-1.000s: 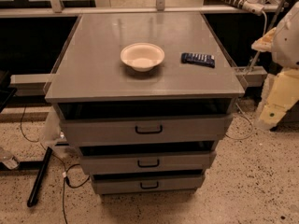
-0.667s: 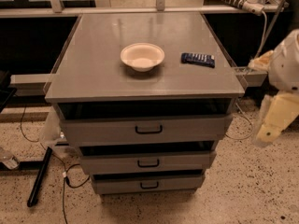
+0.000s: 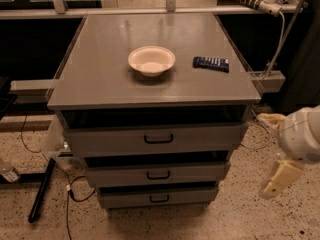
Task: Open bottom drawer
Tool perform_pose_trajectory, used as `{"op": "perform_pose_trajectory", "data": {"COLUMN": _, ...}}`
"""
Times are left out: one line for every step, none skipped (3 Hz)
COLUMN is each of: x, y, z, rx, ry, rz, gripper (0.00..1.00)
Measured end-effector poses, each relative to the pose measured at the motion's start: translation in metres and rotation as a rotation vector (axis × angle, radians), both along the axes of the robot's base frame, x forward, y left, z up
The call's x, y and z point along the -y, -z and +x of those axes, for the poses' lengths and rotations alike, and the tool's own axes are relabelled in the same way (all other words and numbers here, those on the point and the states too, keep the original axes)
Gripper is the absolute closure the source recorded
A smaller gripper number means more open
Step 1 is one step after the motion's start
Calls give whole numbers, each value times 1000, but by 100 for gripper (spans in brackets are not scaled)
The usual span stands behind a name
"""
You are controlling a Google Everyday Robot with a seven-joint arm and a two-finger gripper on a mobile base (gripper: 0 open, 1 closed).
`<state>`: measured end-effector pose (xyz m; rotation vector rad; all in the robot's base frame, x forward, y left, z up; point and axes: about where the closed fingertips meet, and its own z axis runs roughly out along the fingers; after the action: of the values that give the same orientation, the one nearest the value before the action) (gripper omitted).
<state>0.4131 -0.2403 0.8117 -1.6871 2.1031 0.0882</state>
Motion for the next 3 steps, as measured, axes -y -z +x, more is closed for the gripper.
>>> {"op": "perform_pose_trajectory", "data": {"x": 3, "y": 48, "z": 8, "rx": 31, "ry": -33, "rz": 75, "gripper": 0}}
{"op": "perform_pose_trajectory", "data": {"x": 1, "y": 56, "z": 10, "rx": 23, "ry": -29, "rz": 72, "gripper": 0}}
{"op": "perform_pose_trajectory", "data": {"x": -5, "y": 94, "z": 18, "rx": 19, "ry": -38, "rz": 88, "gripper": 0}}
